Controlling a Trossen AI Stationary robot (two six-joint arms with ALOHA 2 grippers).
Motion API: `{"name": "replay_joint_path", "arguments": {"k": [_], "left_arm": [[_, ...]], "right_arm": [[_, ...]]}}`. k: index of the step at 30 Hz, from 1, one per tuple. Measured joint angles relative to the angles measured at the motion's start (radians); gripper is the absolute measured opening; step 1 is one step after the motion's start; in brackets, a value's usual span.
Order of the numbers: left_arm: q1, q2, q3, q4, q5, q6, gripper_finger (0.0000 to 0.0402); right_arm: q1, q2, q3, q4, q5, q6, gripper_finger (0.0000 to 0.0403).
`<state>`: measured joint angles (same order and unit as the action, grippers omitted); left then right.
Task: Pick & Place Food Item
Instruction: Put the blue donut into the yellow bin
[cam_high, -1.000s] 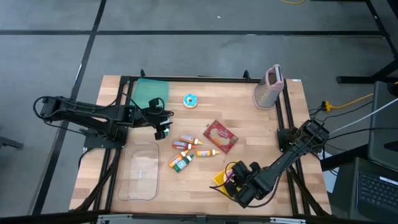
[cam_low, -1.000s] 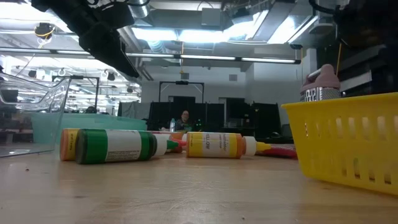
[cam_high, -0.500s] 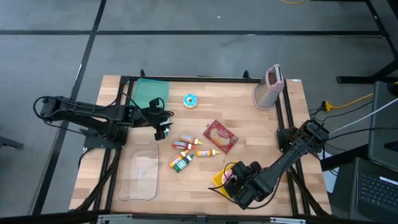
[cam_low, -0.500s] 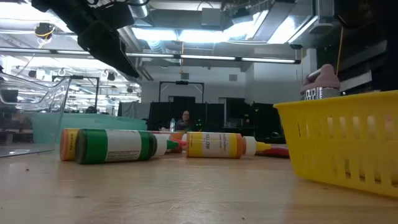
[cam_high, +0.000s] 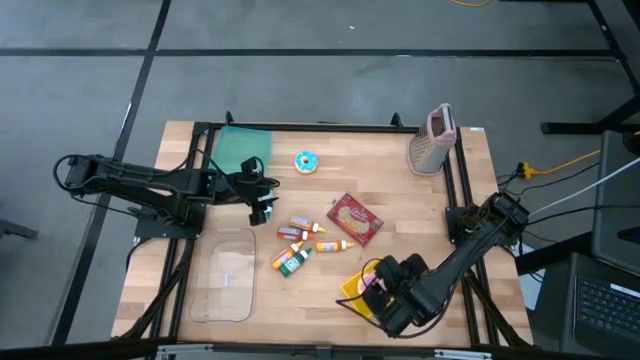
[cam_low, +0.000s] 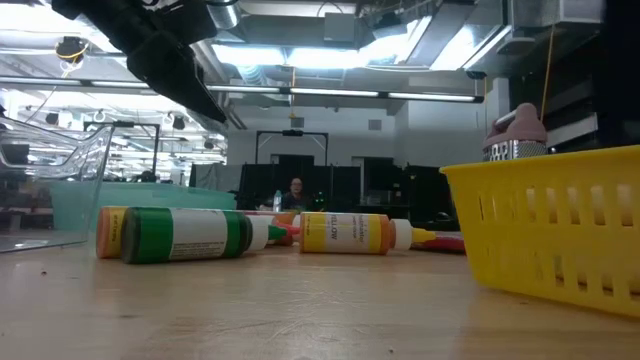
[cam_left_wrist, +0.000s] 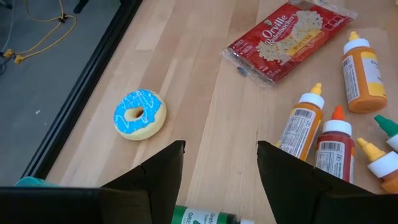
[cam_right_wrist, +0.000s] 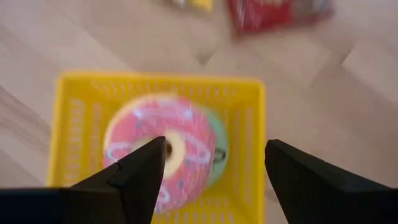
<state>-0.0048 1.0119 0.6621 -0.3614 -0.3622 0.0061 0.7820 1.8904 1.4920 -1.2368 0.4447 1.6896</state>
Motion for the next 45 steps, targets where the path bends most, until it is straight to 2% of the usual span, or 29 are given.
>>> {"name": "replay_joint_path", "arguments": {"k": [7,13,18,21,25,30,32,37,41,45], "left_arm": [[0.0,0.0,0.0,0.035,0.0,0.011,0.02],[0.0,0.0,0.0,0.089,0.0,0.042,0.02],[0.011,-0.009,0.0,0.098,0.013,0.08,0.02],[0.058,-0.04,0.001,0.101,0.057,0.087,0.02],[0.148,-0.123,0.0,0.102,0.11,0.112,0.02],[0.297,-0.241,-0.001,0.104,0.253,0.123,0.02],[0.364,-0.277,-0.022,0.147,0.323,0.111,0.02],[0.524,-0.348,-0.157,0.275,0.477,0.05,0.02],[0.622,-0.369,-0.3,0.413,0.534,-0.003,0.02],[0.667,-0.367,-0.415,0.607,0.575,-0.097,0.02]], "right_arm": [[-0.083,-0.002,0.113,-0.179,0.341,0.0,0.0269],[-0.307,-0.002,0.118,-0.175,0.447,-0.184,0.026],[-0.519,-0.007,0.118,-0.014,0.489,-0.494,0.0241],[-0.635,-0.008,0.118,0.147,0.438,-0.731,0.0232],[-0.748,-0.008,0.118,0.416,0.298,-1.034,0.0223],[-0.853,-0.008,0.118,0.722,0.091,-1.275,0.022],[-0.912,-0.008,0.118,0.769,-0.014,-1.305,0.022],[-1.038,0.012,0.118,0.753,-0.089,-1.286,0.0219],[-1.091,0.027,0.118,0.751,-0.21,-1.25,0.0219],[-1.115,0.059,0.118,0.746,-0.24,-1.228,0.0219]]}}
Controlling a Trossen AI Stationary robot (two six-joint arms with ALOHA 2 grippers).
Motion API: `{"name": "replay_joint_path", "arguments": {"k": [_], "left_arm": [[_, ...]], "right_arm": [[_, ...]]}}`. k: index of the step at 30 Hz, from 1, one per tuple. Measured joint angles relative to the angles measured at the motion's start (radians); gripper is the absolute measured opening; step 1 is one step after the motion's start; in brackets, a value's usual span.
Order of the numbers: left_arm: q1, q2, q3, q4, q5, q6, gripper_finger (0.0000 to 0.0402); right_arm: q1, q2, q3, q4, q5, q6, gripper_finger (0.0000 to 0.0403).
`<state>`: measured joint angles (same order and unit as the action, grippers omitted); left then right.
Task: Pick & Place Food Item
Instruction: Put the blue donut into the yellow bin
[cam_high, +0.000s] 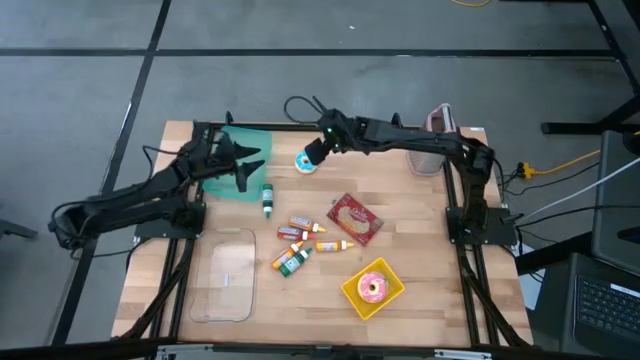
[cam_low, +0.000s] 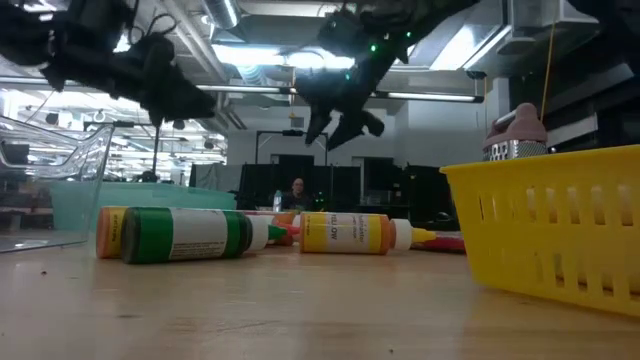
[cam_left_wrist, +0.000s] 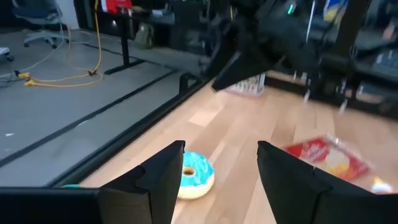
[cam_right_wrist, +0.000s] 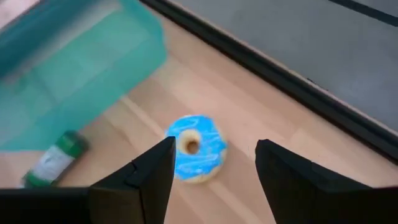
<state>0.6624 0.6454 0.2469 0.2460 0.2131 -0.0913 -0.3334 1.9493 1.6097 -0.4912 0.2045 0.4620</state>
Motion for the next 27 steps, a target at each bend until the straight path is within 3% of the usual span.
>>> {"name": "replay_joint_path", "arguments": {"k": [11,16,23,27], "left_arm": [[-0.024,0.009,-0.08,0.069,-0.114,0.024,0.02],[-0.028,0.015,-0.081,0.07,-0.118,0.035,0.02],[-0.028,0.015,-0.081,0.046,-0.117,0.051,0.02],[-0.028,0.015,-0.081,0.035,-0.118,0.06,0.02]], "right_arm": [[-0.008,0.154,0.022,0.029,-0.079,0.103,0.0219],[-0.008,0.276,0.191,-0.072,-0.093,0.099,0.0219],[-0.005,0.435,0.507,-0.371,-0.041,0.084,0.0219],[-0.005,0.468,0.557,-0.446,-0.037,0.103,0.0219]]}}
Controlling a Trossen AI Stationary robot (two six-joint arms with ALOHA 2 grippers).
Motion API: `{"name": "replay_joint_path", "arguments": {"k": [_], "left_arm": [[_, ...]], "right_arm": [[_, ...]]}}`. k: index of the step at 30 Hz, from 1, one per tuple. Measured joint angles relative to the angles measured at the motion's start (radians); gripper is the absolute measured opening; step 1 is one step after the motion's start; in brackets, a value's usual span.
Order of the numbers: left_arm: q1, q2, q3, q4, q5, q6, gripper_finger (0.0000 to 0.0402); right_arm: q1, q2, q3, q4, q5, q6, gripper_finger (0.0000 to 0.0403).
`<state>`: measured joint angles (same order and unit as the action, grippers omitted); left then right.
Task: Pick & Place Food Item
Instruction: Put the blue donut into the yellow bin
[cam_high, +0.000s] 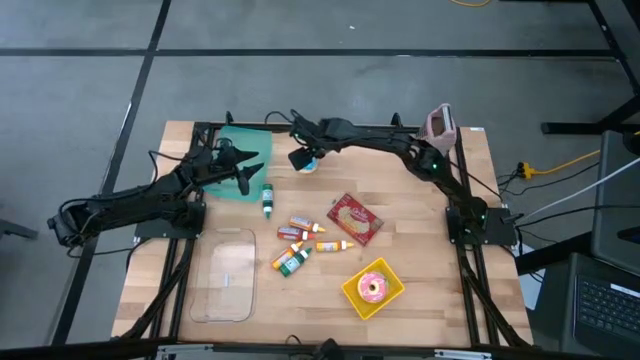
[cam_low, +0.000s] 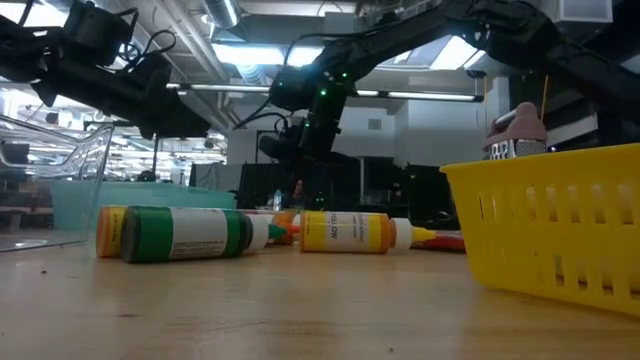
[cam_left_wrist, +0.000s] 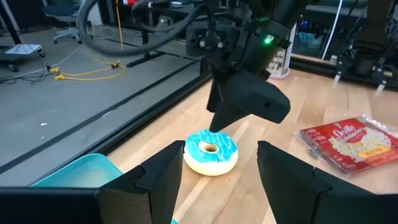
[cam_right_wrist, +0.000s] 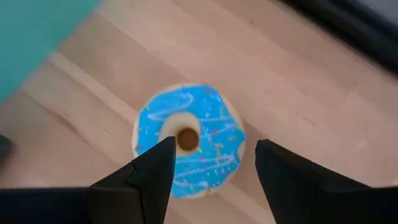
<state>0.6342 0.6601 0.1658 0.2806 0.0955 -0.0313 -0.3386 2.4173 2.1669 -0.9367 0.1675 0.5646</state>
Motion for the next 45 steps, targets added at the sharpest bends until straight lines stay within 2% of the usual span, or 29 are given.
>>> {"name": "replay_joint_path", "arguments": {"k": [5,21,26,29,35,45], "left_arm": [[0.0,0.0,0.0,0.0,-0.001,0.012,0.02],[0.0,0.001,0.0,-0.001,-0.006,0.032,0.02],[0.0,0.001,0.0,-0.001,-0.005,0.035,0.02],[0.0,0.001,0.0,-0.001,-0.001,0.036,0.02],[0.0,0.001,0.0,0.0,-0.001,0.036,0.02],[0.0,0.001,0.0,0.002,-0.004,0.035,0.02]], "right_arm": [[0.0,0.0,-0.002,-0.049,-0.014,0.032,0.0219],[0.006,-0.001,-0.003,-0.033,-0.108,0.186,0.0219],[-0.013,-0.002,0.087,-0.069,-0.11,0.096,0.0219],[-0.033,-0.002,0.152,-0.148,-0.106,0.019,0.0219],[-0.065,0.001,0.173,-0.227,-0.112,-0.102,0.0205],[-0.104,0.048,0.174,-0.216,-0.259,-0.201,0.0197]]}}
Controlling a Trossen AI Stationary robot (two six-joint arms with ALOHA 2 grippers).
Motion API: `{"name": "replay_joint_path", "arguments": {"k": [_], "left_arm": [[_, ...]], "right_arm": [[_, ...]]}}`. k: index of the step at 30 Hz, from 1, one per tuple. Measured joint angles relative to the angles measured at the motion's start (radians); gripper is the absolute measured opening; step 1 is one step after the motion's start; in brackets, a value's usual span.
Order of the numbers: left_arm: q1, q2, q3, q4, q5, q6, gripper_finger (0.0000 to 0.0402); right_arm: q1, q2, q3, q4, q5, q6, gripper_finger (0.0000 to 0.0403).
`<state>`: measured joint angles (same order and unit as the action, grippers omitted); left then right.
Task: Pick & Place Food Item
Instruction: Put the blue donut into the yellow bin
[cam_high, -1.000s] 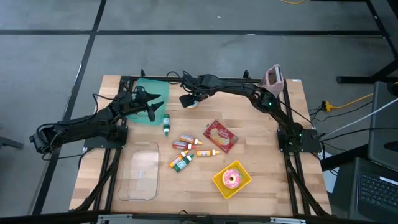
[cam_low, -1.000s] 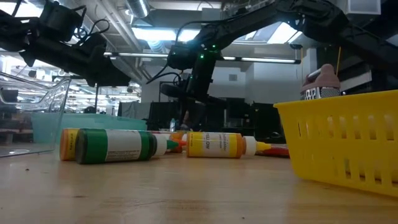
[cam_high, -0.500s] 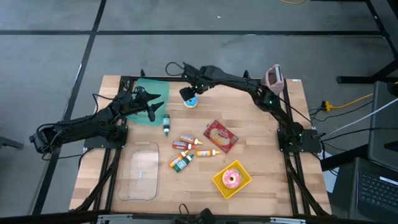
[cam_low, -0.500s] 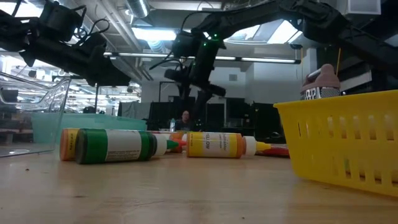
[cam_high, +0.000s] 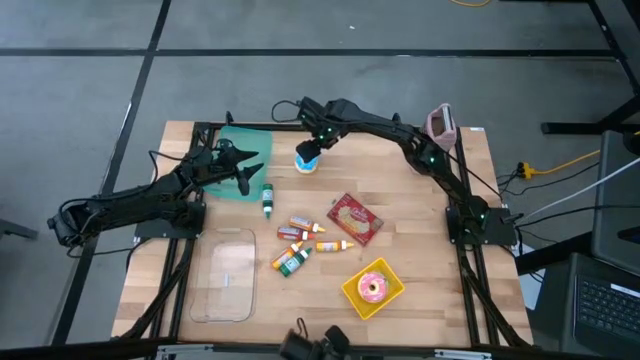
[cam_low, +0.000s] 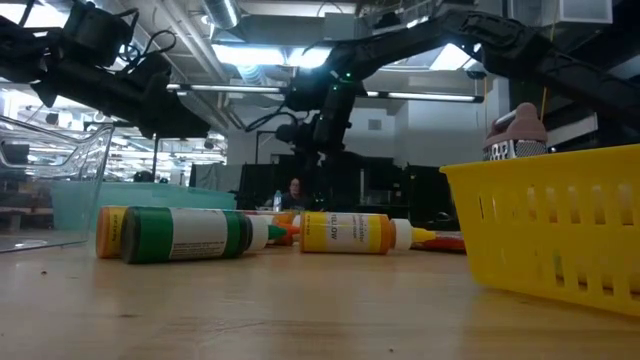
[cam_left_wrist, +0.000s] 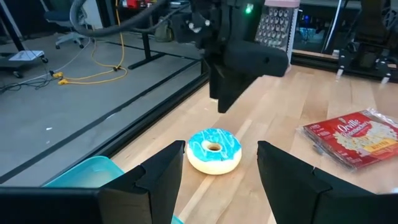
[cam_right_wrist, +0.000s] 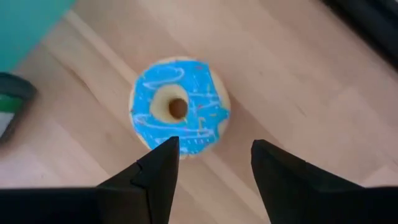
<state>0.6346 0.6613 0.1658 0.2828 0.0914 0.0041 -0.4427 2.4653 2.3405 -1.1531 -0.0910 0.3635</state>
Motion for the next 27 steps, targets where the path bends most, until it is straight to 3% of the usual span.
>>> {"name": "replay_joint_path", "arguments": {"k": [14,19,27], "left_arm": [[0.0,0.0,0.0,0.005,-0.002,0.0,0.02],[0.0,0.0,0.0,0.005,-0.002,0.006,0.02],[0.0,0.0,0.0,-0.003,0.008,0.014,0.02]], "right_arm": [[0.0,0.017,-0.001,0.008,0.001,0.042,0.0196],[0.047,0.017,0.0,0.081,-0.087,0.049,0.019],[0.158,0.016,0.015,0.112,0.059,-0.176,0.0189]]}}
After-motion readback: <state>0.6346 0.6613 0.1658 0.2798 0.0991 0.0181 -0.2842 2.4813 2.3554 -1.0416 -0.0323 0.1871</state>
